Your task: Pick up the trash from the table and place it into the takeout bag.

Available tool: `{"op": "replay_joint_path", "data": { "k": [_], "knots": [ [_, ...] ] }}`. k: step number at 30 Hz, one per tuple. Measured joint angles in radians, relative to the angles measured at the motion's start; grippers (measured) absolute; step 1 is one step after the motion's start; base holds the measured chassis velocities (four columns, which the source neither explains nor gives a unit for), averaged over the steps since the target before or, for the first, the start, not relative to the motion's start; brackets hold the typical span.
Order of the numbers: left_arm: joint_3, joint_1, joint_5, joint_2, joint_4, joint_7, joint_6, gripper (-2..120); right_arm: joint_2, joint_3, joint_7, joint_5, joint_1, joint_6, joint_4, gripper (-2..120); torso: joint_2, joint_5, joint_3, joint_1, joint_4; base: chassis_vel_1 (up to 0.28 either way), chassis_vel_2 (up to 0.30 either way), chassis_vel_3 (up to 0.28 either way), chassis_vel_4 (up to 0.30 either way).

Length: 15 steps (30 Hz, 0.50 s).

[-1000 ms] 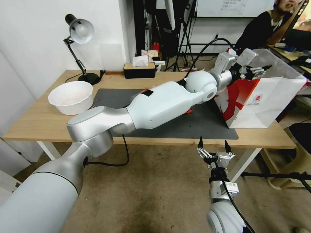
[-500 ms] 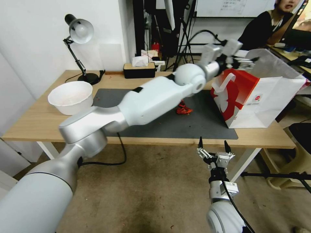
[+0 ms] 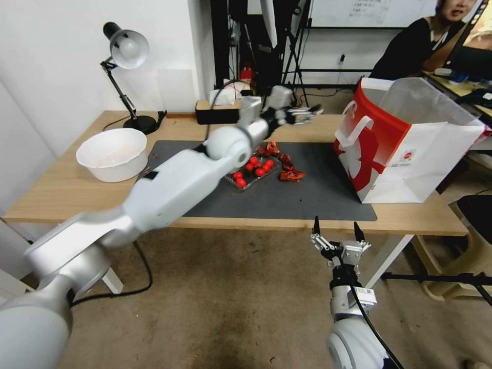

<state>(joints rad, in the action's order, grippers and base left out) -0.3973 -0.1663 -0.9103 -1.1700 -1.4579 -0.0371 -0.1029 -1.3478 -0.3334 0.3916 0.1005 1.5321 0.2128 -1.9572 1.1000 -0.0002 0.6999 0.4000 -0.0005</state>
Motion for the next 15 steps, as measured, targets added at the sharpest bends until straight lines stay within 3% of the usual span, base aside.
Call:
{"op": "replay_joint_path", "data": {
  "k": [9,15],
  "knots": [
    [0.184,-0.238,0.071,0.139,-0.143,-0.009,-0.004,100,0.001,0.016,-0.001,-0.006,0.003,-0.005,0.000,100,0.000,0.0004,0.000,0.000,0.0005,0.000,0.000,0.000,0.000],
    [0.270,-0.374,0.124,0.181,-0.211,-0.006,-0.002,100,0.000,0.024,-0.001,-0.010,0.003,-0.010,-0.003,100,0.000,0.0000,0.000,0.000,0.0006,0.000,0.000,0.000,0.000]
  ]
}}
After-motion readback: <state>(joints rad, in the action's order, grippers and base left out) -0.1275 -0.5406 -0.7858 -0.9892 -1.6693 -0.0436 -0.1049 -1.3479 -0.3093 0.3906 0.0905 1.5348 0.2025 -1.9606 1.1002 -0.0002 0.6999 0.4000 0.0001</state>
